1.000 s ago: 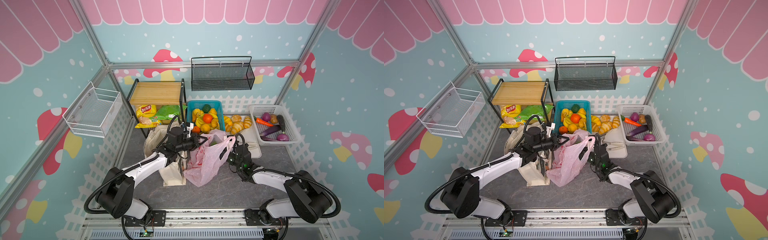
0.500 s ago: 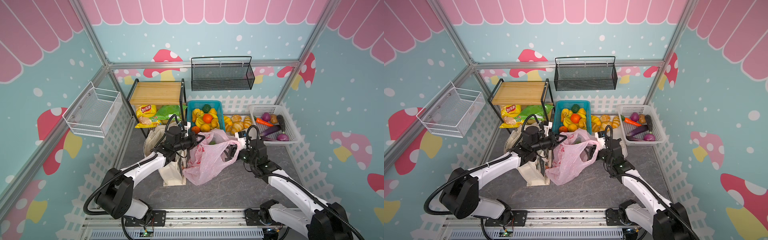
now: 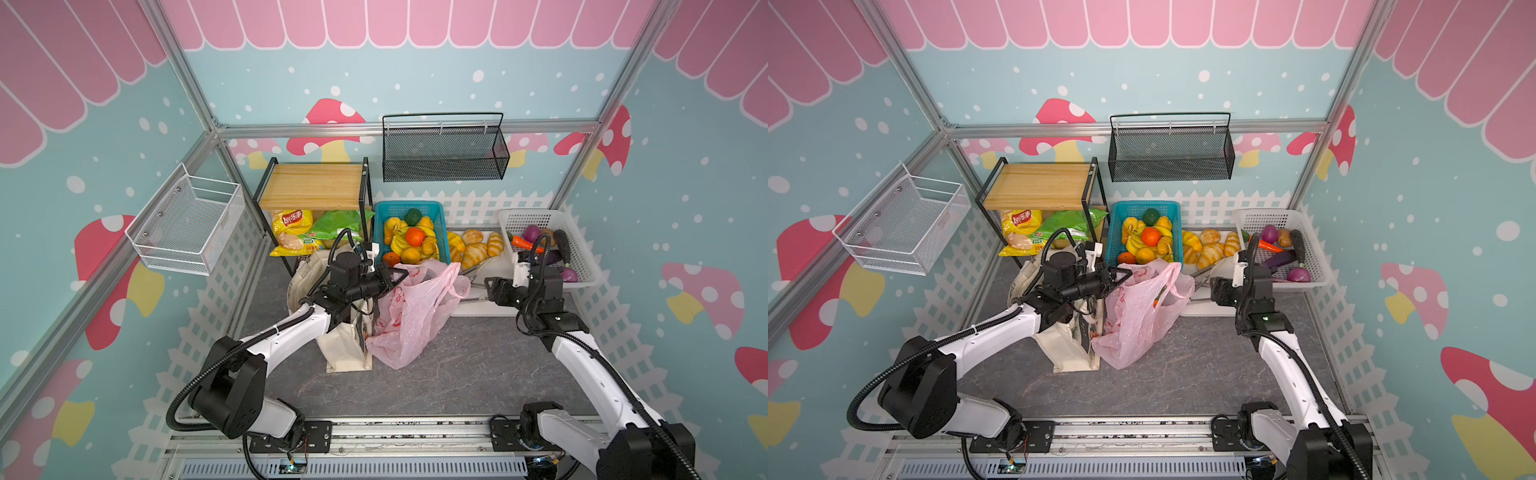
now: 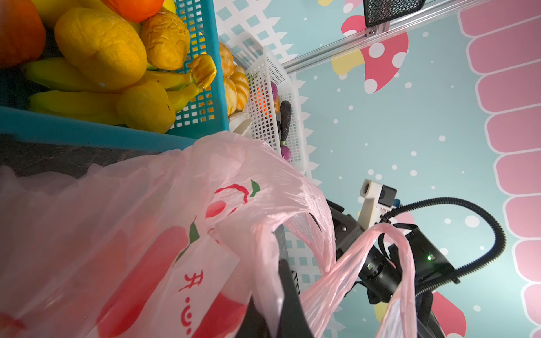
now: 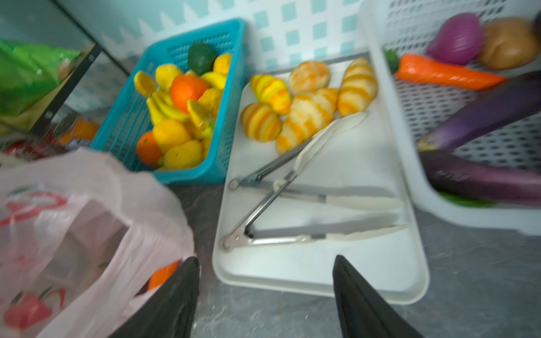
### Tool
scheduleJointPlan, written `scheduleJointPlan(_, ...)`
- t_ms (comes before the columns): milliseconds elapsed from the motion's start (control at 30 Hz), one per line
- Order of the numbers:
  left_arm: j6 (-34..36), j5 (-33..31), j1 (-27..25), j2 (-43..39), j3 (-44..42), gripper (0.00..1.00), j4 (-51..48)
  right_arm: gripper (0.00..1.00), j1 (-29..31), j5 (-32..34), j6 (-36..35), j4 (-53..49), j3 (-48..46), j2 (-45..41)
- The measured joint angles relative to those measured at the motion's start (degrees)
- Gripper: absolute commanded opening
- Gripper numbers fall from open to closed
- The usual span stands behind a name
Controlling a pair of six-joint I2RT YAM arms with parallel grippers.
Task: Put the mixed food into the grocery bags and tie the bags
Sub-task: 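Move the right gripper back to the white vegetable basket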
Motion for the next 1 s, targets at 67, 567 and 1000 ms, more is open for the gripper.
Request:
scheduleJointPlan(67, -0.24, 0.02, 0.0, -0.02, -0.15, 0.0, 0.35, 0.78, -3.87, 0.48, 0.07, 2.4, 4.02, 5.16)
scheduleJointPlan(567, -3.3, 0.76, 0.0, -1.07, -1.55, 0.0, 3.82, 0.9, -25.51, 1.4, -0.15, 5.05, 23.41, 38.91)
scheduleJointPlan(1000, -4.66, 1.7, 0.0, 0.26, -1.66, 0.0, 5.9, 0.91, -24.68, 3.19, -2.64, 1.99, 41.53, 56.5)
